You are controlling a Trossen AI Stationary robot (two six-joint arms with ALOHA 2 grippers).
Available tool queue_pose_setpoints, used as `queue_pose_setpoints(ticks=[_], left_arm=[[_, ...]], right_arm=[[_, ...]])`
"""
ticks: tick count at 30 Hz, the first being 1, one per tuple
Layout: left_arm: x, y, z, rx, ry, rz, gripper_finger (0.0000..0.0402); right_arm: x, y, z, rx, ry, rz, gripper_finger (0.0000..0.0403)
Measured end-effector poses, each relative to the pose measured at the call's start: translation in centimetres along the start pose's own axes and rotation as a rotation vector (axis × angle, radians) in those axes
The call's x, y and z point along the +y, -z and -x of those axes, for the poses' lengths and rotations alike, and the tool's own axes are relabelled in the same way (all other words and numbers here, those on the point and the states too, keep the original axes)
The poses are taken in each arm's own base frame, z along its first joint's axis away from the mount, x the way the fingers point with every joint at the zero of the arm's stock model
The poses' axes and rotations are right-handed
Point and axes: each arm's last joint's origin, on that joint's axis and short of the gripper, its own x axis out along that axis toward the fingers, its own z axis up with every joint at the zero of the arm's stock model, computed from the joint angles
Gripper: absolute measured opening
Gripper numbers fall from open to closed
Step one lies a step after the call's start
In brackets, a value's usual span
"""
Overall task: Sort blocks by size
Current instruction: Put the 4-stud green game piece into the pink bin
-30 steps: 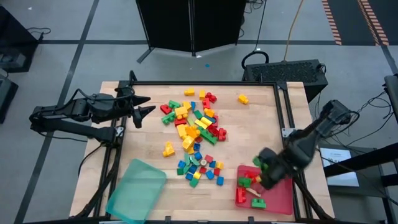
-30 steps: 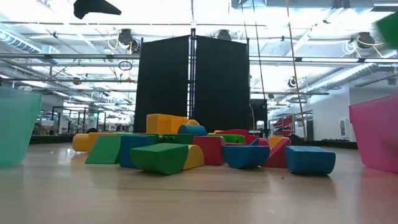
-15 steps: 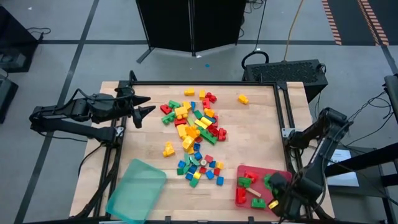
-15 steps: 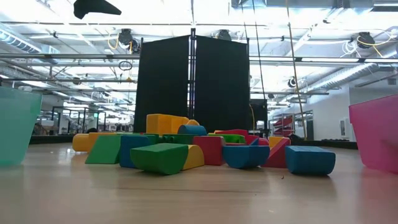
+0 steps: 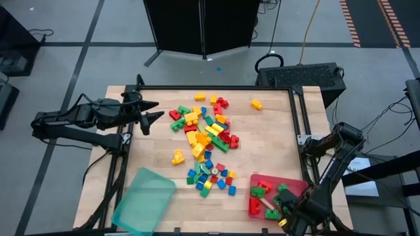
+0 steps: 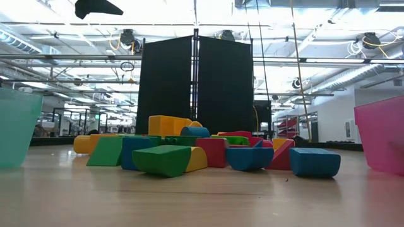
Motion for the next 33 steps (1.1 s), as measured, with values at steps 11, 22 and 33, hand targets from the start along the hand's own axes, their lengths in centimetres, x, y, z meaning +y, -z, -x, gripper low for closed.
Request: queue_pose_setpoints(ticks=[11,22,33], left_arm=[[0.0,0.0,0.0,0.001,0.002,-0.023,0.0255],[0.0,0.0,0.0,0.003,0.006,-0.024,0.0255],[0.0,0.0,0.0,0.004,0.005,-0.026,0.0255]], right_arm=[[-0.8,-5.8,4.6,-0.324,-0.208,-0.205,0.0249],[-3.3,-24.8,9.9,-0.705,-0.201,0.056,0.0251],[-2.9,-34.7,5.7,-0.645,-0.237,0.259,0.0251]])
